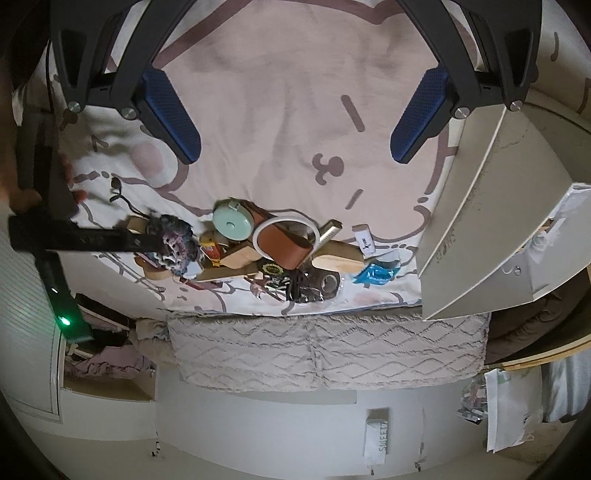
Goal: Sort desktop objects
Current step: 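Move both grippers over the pile of items on the bed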
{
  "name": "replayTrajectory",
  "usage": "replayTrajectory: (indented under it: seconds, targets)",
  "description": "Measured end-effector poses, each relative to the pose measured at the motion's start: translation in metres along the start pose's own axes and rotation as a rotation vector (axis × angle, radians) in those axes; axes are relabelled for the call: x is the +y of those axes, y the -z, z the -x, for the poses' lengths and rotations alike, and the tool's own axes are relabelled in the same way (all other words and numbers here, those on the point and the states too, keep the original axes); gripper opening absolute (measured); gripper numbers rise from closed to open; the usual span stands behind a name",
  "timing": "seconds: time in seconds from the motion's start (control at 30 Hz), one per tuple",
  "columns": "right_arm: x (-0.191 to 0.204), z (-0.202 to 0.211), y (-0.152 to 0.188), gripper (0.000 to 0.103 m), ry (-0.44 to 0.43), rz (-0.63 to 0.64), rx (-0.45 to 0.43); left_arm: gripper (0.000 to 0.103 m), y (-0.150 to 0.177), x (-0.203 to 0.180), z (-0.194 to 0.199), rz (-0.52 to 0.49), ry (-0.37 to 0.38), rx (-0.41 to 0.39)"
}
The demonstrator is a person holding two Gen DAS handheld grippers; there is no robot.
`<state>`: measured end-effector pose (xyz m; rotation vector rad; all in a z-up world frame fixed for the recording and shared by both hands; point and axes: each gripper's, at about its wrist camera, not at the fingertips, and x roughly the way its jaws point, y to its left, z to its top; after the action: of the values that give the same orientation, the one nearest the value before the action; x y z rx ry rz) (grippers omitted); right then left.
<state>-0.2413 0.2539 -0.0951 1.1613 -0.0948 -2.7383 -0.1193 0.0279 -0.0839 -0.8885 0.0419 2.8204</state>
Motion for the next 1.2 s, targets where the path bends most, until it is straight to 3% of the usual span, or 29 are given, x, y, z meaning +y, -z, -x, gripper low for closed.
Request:
replayTrajectory:
  seconds: [0.17, 0.37, 0.57, 0.87, 1.2]
  targets:
    - [-0.001, -0.021, -0.013, 0.103, 0.005, -0.017, 0.041, 0.103, -0.002, -0.004, -0.004, -0.004, 0.028, 0.020]
    - [-0.002, -0.036, -0.019, 0.103, -0.048, -0.062, 0.074, 0.103, -0.008, -0.015, -0.012, -0.025, 0.068, 0.054]
    - [0.004, -0.045, -0.021, 0.103, -0.030, -0.046, 0.051, 0.103, -0.015, -0.032, -0.028, -0.054, 0.107, 0.091]
    - [0.006, -0.049, -0.016, 0.103, -0.014, -0.008, 0.013, 0.103, -0.029, -0.041, -0.054, 0.001, 0.192, 0.168]
    - [0.014, -0.052, -0.010, 0.103, 0.031, 0.032, 0.001, 0.103, -0.050, -0.031, -0.080, 0.020, 0.153, 0.185]
